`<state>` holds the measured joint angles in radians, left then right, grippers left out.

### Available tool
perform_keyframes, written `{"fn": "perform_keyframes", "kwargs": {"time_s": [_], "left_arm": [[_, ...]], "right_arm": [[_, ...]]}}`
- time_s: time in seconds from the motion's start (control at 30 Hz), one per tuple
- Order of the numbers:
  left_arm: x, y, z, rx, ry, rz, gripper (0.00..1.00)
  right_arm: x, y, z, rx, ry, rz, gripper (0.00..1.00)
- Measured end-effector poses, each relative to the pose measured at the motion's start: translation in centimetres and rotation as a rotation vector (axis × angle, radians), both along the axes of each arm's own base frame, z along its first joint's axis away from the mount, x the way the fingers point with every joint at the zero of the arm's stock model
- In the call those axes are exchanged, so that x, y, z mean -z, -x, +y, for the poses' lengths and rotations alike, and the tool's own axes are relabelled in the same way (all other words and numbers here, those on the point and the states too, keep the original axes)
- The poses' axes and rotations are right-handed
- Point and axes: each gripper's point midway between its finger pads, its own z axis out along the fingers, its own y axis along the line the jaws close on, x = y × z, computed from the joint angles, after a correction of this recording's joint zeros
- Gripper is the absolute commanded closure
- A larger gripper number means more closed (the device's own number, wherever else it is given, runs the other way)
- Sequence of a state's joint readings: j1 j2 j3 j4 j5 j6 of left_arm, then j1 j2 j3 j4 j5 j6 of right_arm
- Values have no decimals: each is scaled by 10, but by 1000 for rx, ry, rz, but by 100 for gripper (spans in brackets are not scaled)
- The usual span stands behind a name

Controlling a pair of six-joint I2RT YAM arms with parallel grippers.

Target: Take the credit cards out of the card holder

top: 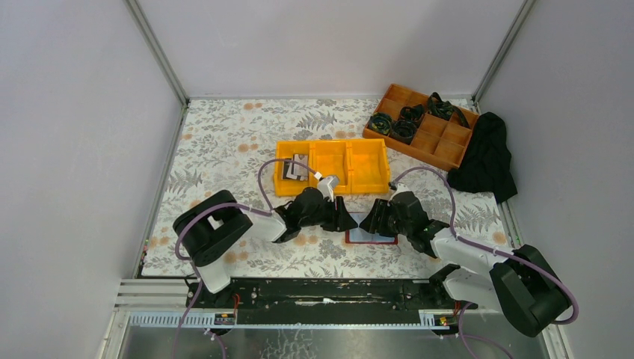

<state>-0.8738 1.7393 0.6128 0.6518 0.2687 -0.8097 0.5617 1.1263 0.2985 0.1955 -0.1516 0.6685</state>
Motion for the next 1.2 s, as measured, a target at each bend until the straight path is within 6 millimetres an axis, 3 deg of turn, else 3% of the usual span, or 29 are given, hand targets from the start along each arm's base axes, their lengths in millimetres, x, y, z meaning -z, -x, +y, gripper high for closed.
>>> {"fn": "perform_keyframes", "kwargs": {"time_s": [0.67, 0.83, 1.2], "left_arm": [[11, 2, -8, 20, -10, 20, 51], [9, 5, -15, 47, 26, 37, 51], [8, 15, -30, 96, 132, 116, 51]], "right_arm": [[0, 1, 0, 7, -8, 1, 45], [0, 0, -2, 15, -6, -3, 42], [1, -3, -5, 33, -14, -20, 48]]}}
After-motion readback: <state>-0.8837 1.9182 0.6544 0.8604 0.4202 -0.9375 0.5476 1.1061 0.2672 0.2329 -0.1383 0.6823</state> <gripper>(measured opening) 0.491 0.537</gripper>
